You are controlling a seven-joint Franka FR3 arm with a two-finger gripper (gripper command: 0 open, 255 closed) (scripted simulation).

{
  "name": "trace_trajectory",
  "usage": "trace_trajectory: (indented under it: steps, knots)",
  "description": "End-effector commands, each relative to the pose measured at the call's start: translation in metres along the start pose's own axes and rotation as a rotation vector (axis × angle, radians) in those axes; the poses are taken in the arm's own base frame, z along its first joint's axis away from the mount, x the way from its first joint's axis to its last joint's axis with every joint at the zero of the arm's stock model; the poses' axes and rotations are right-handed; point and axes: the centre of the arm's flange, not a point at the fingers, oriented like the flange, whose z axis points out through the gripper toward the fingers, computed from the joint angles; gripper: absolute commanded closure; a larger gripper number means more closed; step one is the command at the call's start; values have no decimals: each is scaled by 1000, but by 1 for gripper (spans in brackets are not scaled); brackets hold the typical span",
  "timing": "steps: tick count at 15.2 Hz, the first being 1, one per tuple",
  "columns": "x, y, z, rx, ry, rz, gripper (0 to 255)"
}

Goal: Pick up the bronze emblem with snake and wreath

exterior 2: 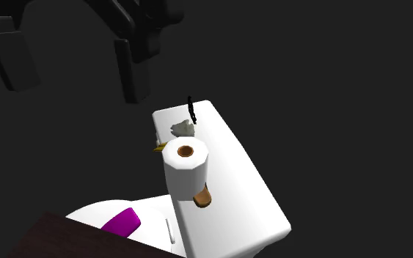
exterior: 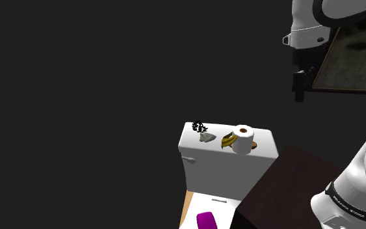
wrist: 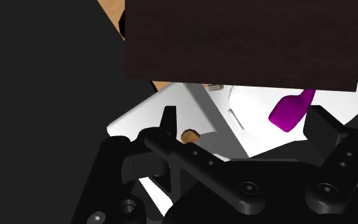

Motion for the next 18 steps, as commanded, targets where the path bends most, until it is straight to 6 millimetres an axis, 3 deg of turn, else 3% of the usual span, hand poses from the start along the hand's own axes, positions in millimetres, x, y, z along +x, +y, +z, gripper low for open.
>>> trace_trajectory:
  steps: [1, 18]
  knots:
    - [0, 0, 0, 0, 0, 0, 0]
    - [166, 11, 108, -4, 201, -256, 0]
